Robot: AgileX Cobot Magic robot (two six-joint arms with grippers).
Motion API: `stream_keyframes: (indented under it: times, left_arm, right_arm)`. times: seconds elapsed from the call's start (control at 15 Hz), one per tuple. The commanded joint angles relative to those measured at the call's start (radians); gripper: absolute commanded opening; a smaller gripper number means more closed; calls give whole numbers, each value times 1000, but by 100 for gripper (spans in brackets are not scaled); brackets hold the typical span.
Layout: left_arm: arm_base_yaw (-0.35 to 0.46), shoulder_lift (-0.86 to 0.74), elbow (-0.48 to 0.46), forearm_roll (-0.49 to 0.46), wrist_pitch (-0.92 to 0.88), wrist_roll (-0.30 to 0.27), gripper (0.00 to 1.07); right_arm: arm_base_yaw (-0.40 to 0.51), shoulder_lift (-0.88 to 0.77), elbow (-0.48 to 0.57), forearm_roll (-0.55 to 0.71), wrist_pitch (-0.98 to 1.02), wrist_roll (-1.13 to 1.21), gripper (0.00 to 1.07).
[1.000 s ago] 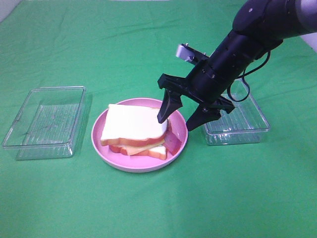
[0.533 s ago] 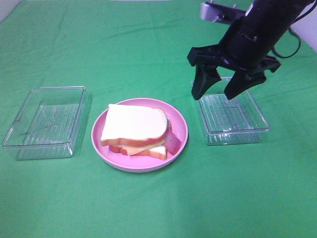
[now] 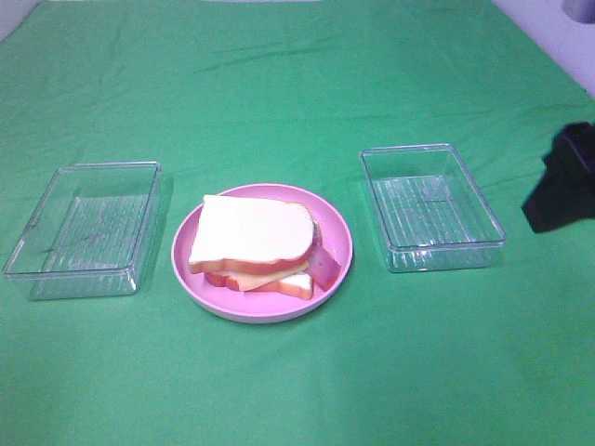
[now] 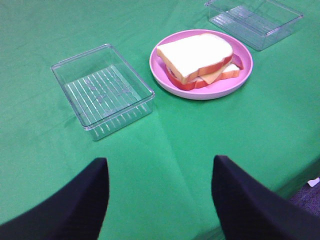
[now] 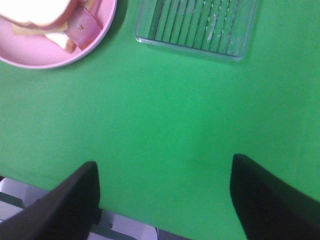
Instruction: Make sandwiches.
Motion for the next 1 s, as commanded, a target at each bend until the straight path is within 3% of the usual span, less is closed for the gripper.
stream_keyframes:
  times: [0.07,0.33,0.67,1.0]
  left_arm:
    - [-2,-20,2,-17,-10,13,59]
    - [-2,-20,2,-45,-10,42,59]
    - [-2,-20,2,-46,-10,42,59]
    - [-2,-20,2,-46,-10,42,59]
  right_arm:
    - [2,-198,135,-30,4,5,69]
    - [2,-574,330,-30,74,-49,69]
    - [2,-928,368,-31,92,-105,69]
    - [2,-1033,368,-28,92,-136,69]
